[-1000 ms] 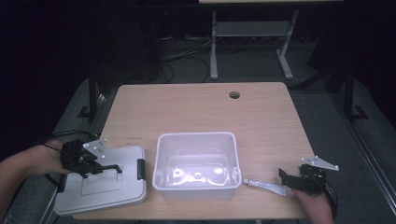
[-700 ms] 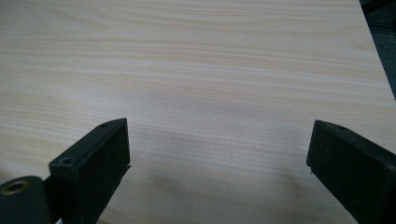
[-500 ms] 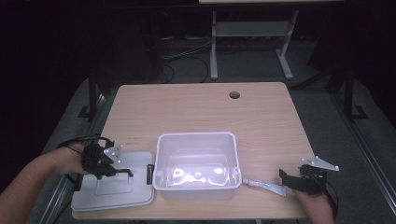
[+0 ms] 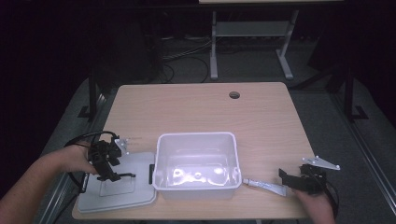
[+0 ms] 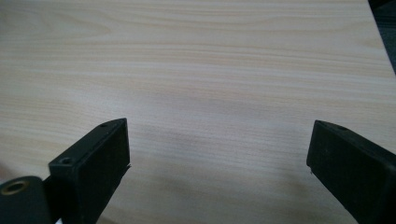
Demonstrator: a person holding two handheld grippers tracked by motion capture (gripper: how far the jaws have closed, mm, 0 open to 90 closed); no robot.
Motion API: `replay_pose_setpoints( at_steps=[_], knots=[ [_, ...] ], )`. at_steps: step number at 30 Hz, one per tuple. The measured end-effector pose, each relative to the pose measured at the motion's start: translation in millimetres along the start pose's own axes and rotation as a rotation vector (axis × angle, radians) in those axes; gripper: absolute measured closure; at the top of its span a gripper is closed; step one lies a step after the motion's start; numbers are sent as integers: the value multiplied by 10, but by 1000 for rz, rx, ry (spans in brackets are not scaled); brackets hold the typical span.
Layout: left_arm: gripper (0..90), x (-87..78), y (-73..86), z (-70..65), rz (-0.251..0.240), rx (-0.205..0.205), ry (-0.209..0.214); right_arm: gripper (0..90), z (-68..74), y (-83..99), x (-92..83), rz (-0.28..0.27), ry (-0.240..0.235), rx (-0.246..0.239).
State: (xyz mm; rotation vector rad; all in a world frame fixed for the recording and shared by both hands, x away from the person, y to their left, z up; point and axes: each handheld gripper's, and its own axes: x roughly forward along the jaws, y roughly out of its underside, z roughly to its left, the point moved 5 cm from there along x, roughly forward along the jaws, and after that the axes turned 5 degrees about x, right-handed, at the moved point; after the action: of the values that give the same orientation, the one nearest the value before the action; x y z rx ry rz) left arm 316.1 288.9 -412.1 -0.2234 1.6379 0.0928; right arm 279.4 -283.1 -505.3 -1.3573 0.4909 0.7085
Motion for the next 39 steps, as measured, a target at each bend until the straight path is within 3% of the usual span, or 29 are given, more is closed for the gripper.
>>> replay_pose_setpoints(
  at_steps=[2,5,8,13,17,24,31,33,39],
  knots=[
    [193,-5,-33,-21,-2,5,-16,64,10,1,2,14,-3,-13],
    [137,15,-82,-64,0,30,-47,84,26,-11,5,43,-10,-35],
    [130,16,-117,-103,-19,42,-54,104,33,-41,6,82,-26,-51],
    [131,-9,-150,-141,-52,56,-74,103,-16,-90,5,153,-2,-87],
    [132,-14,-158,-170,-61,59,-74,113,-51,-118,-6,205,9,-150],
    [134,-24,-167,-204,-65,69,-78,135,-118,-149,-49,314,12,-320],
    [134,-20,-207,-223,-69,82,-79,139,-101,-177,-164,432,-90,-535],
    [134,-19,-211,-226,-69,79,-80,140,-108,-189,-178,472,-95,-596],
    [135,-24,-201,-227,-69,78,-81,146,-96,-210,-202,567,-160,-696]
  ],
)
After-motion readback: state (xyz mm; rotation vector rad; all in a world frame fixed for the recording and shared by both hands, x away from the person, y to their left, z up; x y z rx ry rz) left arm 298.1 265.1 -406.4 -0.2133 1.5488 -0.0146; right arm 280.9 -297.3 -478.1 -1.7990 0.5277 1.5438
